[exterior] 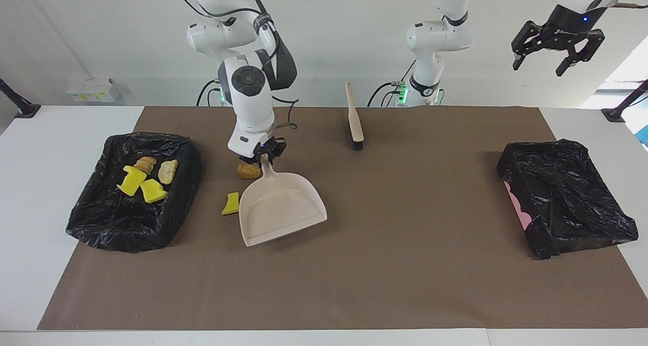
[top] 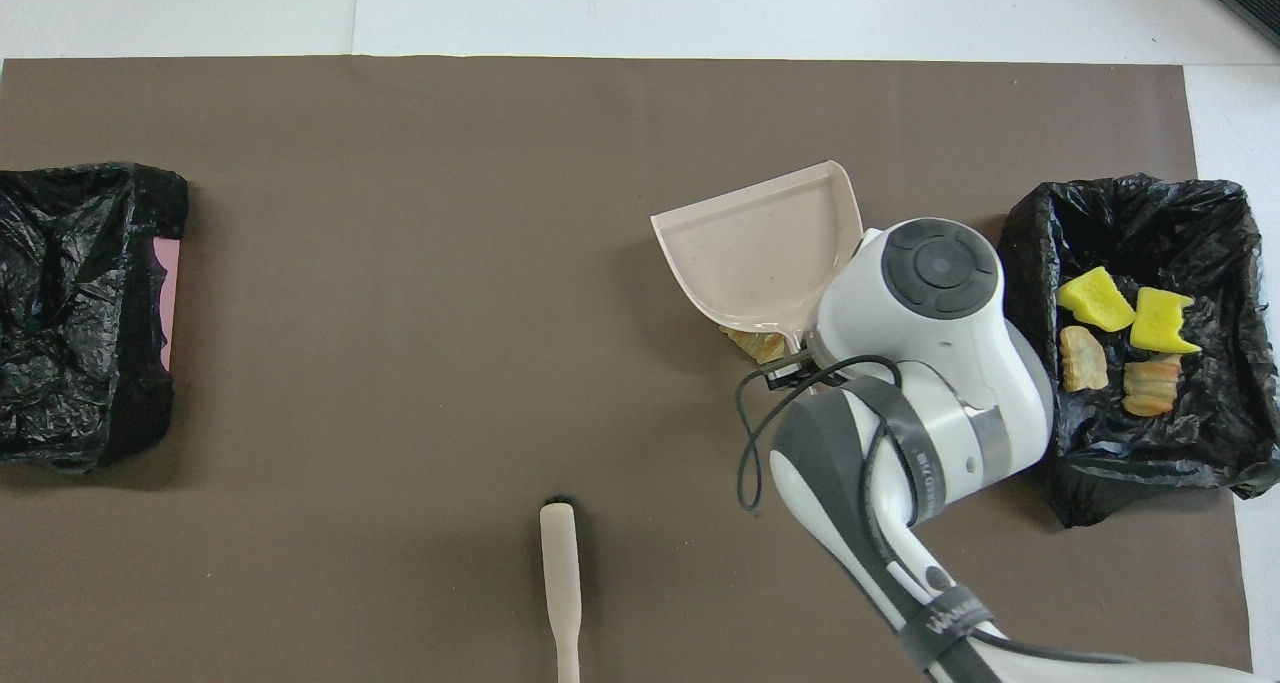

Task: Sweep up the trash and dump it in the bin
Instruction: 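Bring the empty dustpan back to the table center with the right gripper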

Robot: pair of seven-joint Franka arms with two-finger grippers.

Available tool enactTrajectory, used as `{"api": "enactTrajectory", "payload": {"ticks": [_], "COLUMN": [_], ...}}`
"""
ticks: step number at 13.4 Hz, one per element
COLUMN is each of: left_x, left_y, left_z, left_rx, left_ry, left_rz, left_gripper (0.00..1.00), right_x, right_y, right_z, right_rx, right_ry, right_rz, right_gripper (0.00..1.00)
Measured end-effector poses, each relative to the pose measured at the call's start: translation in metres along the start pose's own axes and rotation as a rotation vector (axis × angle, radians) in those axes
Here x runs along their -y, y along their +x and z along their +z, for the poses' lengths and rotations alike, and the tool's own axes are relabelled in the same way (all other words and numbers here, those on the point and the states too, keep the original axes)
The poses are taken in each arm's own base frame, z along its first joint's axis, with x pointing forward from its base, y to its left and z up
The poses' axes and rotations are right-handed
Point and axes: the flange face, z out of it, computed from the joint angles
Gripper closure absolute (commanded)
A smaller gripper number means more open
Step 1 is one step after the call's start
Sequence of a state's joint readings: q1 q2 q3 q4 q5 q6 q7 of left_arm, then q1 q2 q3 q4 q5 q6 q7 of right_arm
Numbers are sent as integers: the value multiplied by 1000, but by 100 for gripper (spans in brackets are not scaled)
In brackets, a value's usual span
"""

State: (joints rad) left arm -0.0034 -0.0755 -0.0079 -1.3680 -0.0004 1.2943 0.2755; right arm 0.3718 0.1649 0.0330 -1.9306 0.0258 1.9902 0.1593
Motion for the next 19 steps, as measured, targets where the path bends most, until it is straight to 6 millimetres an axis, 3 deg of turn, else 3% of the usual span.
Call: {"api": "enactTrajectory", "payload": {"ticks": [2, 4, 6, 7, 8, 9, 10, 13, 16, 19], "left_x": [0, 0, 0, 0, 0, 0, -1, -5, -11, -18], "left_y": [0, 0, 0, 0, 0, 0, -1, -4, -11, -7], "left_z": [0, 0, 0, 0, 0, 0, 1, -3, -13, -12], "left_rx": [0, 0, 0, 0, 0, 4, 10, 3, -15, -28], "left_ry": [0, 0, 0, 0, 0, -1, -3, 0, 6, 9], "left_rz": [0, 0, 0, 0, 0, 1, 2, 8, 15, 24], "left_gripper": [0, 0, 0, 0, 0, 0, 0, 0, 0, 0], "right_x": [65, 131, 180, 195, 205, 208, 209, 211, 210, 224], "right_y": [15, 33, 54, 62, 67, 69, 70, 75, 72, 35], "right_z": [14, 43, 60, 59, 58, 58, 57, 52, 34, 27], "right_rx": [14, 30, 50, 56, 58, 59, 58, 26, 8, 37], "right_ry": [35, 28, 14, 11, 10, 10, 11, 34, 49, 32], "right_rz": [119, 221, 268, 266, 257, 253, 253, 255, 255, 231], "right_gripper": [100, 100, 100, 100, 87, 29, 0, 0, 0, 0]}}
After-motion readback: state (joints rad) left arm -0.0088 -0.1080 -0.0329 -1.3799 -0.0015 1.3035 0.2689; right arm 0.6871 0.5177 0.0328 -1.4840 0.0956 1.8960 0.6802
